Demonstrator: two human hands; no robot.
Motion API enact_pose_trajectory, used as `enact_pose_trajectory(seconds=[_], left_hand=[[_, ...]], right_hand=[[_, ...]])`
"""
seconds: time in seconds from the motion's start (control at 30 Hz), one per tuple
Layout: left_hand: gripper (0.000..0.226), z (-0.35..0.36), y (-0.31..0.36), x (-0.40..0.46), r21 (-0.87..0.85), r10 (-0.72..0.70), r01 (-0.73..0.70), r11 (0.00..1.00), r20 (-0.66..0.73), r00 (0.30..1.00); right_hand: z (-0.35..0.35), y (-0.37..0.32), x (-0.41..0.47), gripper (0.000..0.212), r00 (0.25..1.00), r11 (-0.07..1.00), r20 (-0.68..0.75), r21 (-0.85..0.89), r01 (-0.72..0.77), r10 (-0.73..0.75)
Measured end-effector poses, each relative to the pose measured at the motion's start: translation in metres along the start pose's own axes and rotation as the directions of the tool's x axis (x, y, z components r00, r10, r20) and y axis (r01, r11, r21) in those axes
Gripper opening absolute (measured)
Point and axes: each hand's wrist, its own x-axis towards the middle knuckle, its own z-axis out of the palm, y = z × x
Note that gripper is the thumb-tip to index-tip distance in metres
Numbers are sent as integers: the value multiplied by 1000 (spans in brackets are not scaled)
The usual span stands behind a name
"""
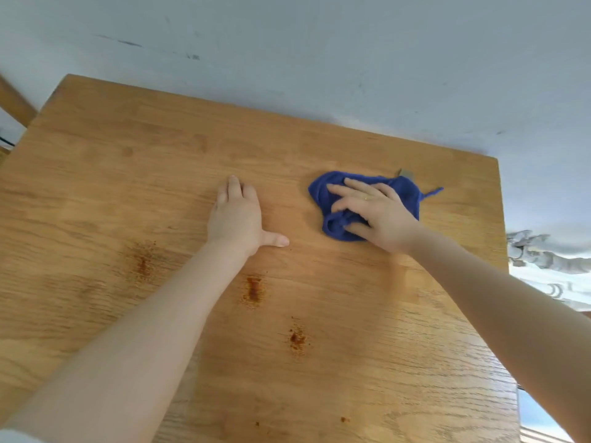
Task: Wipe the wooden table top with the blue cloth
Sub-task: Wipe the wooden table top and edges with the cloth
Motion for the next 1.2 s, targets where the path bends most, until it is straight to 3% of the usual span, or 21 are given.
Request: enact_pose_trajectory(seconds=[0.1,0.17,0.27,0.33,0.43,0.57,0.7,0.8,0.9,1.03,1.13,1.2], left_hand=[[125,2,2,4,12,-7,7,1000,13,1000],[126,5,1,7,25,-2,2,1000,14,1000],[125,9,-2,8,11,7,-7,1000,-4,1000],[126,9,-3,7,-4,16,-16,1000,10,1000],[125,9,-3,3,-17,6,-5,1000,40,999],[125,3,0,4,-26,-14,15,1000,56,998],[124,6,-1,4,-8,-10,10,1000,51,999],[124,5,0,5,1,-22,22,1000,37,999],[124,2,3,6,6,-58,58,998,39,998],[124,2,4,2,63,-75,71,995,63,995],[124,-3,11,4,156,-77,64,986,79,994],[123,-7,14,7,199,-72,53,978,88,994]], right_hand=[[-4,14,51,38,982,986,-117,-51,-158,151],[-10,26,83,51,931,947,-193,-17,-320,311],[-11,31,104,51,873,892,-238,-52,-449,425],[-6,18,91,49,889,898,-225,-101,-429,399],[14,-19,43,50,960,948,-140,-174,-265,243],[19,-34,8,54,989,967,-91,-216,-135,118],[5,8,46,58,957,923,-160,-266,-279,243],[-10,38,72,52,897,874,-186,-216,-434,400],[-11,32,73,49,868,865,-165,-114,-489,468],[10,-10,17,45,899,910,-207,-72,-407,386],[15,-17,-16,52,965,960,-135,-139,-245,226],[8,1,-9,58,975,968,-101,-135,-211,198]])
